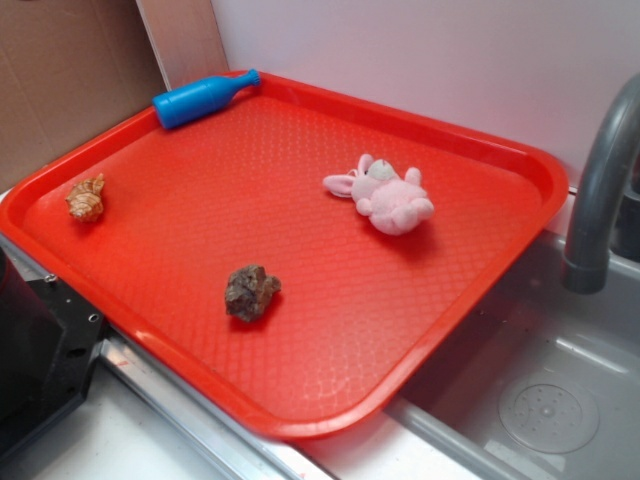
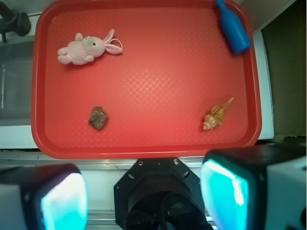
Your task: Grab the shell.
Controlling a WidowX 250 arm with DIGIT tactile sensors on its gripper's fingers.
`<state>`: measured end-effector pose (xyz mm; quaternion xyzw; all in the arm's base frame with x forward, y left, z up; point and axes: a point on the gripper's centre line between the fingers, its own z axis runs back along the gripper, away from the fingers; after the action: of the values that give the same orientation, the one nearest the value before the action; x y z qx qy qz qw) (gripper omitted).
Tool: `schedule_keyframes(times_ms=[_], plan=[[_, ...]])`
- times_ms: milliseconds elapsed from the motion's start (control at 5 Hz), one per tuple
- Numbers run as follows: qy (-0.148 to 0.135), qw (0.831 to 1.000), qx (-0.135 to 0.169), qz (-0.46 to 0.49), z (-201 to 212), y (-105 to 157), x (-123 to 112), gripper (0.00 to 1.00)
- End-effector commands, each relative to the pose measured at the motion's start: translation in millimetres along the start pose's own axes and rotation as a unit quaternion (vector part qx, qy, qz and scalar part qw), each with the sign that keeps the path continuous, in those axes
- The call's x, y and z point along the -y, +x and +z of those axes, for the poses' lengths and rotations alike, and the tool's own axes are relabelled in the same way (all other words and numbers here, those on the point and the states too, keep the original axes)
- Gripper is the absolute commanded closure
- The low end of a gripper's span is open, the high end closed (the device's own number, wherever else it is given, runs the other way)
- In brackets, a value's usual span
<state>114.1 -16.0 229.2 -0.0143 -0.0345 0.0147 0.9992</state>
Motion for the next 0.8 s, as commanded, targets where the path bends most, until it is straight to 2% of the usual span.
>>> schedule_keyframes(times_ms=[0, 400, 600], plan=[[-0.011, 0.996, -0.012, 0.090, -65.0, -11.1, -51.9, 0.00], [0.015, 0.957, 0.028, 0.288, -97.6, 7.2, -98.7, 0.00], [-0.007, 0.958, -0.004, 0.287, -111.4, 25.3, -116.3, 0.00]])
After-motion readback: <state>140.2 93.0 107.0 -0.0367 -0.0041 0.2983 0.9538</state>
